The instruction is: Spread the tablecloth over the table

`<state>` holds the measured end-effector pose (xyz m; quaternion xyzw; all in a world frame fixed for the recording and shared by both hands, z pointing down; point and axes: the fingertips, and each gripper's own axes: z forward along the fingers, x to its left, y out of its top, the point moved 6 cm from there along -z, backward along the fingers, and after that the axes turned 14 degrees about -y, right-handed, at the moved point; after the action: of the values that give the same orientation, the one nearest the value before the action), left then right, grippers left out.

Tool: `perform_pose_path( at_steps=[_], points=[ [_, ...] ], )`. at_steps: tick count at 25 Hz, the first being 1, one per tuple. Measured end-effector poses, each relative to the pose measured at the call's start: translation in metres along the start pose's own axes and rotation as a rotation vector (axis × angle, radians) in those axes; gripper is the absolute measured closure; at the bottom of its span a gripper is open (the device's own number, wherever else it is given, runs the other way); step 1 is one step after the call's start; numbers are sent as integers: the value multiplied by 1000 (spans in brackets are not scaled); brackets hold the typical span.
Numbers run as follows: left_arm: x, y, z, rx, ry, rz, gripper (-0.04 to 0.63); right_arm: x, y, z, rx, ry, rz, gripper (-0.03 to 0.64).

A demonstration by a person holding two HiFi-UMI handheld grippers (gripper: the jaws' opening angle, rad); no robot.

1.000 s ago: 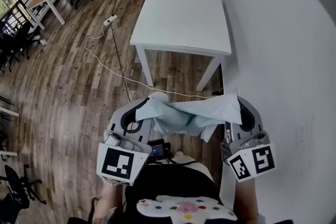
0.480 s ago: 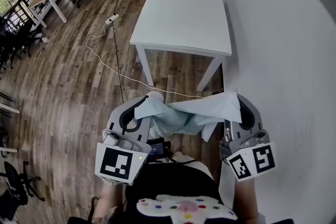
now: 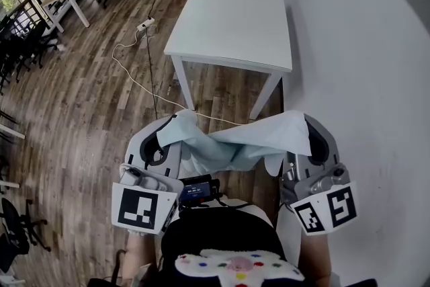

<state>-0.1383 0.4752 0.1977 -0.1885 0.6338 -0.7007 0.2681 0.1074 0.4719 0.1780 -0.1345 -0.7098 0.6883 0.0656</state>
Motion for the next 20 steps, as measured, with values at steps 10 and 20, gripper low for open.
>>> perform_pose_path(
  at_steps=[10,20],
  points=[
    [5,5,4,-45,9,-2,584,-11,13,-4,-75,-14,25,586],
    [47,4,61,-82,-53,19,584,-31,8,48,-68,-97,12,586]
  ],
)
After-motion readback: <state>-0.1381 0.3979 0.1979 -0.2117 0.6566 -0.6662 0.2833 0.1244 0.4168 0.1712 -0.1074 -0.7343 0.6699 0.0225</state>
